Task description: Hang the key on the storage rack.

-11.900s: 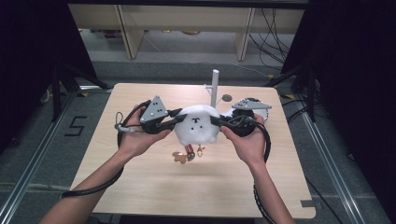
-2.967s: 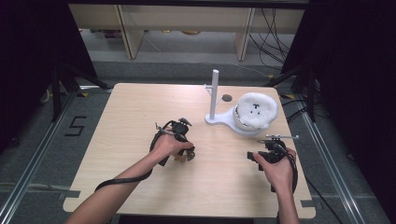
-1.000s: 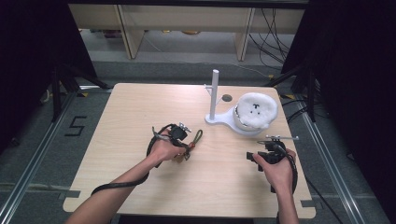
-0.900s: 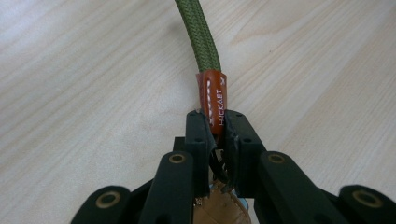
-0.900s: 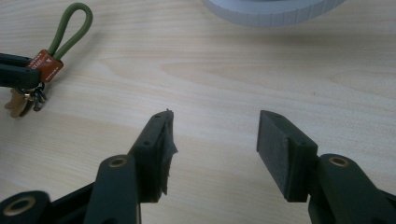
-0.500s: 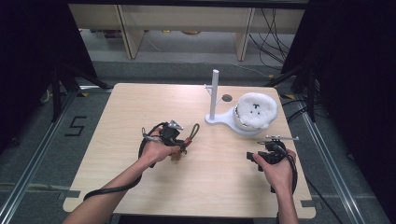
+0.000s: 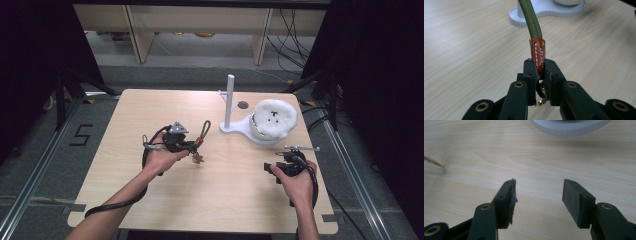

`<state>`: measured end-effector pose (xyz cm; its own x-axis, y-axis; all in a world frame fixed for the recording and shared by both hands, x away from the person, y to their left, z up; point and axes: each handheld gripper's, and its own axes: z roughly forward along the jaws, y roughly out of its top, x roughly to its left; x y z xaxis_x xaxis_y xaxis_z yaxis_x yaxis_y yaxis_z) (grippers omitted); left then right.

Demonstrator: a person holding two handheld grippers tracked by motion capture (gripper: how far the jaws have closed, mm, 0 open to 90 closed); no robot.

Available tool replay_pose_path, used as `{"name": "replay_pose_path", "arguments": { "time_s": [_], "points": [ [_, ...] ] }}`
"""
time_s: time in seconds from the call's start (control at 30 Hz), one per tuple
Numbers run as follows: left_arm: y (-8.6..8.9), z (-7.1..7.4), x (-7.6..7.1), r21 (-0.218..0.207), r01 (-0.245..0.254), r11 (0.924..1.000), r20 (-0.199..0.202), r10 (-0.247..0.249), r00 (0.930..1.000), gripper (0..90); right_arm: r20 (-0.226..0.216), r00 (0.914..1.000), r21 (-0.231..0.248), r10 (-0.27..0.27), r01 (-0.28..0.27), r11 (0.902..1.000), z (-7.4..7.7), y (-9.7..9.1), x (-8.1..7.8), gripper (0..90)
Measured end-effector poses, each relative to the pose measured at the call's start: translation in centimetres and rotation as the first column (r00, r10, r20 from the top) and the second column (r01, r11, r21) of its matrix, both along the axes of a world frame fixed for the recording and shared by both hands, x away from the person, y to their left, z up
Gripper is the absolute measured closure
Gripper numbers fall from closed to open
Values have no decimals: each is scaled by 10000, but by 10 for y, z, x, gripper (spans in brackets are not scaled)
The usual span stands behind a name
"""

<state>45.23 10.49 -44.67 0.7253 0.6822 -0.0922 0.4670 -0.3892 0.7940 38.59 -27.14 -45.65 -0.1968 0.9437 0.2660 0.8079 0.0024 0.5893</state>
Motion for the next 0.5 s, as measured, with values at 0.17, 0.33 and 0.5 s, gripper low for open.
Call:
{"name": "replay_pose_path", "arguments": {
  "time_s": [0.17,0.33,0.5],
  "points": [
    [-1,4,0,-394,-81,9992,386,97,9992,802,28,9999,-304,120,-119,9995,-1,-3,0,453],
    [-4,9,1,-806,-121,9967,586,169,9981,803,274,9993,-68,248,-246,9997,-2,-3,-1,453],
    [-8,14,3,-1155,-76,9933,794,169,9967,802,252,9995,-46,193,-191,9998,-1,-3,-1,452]
  ]
}}
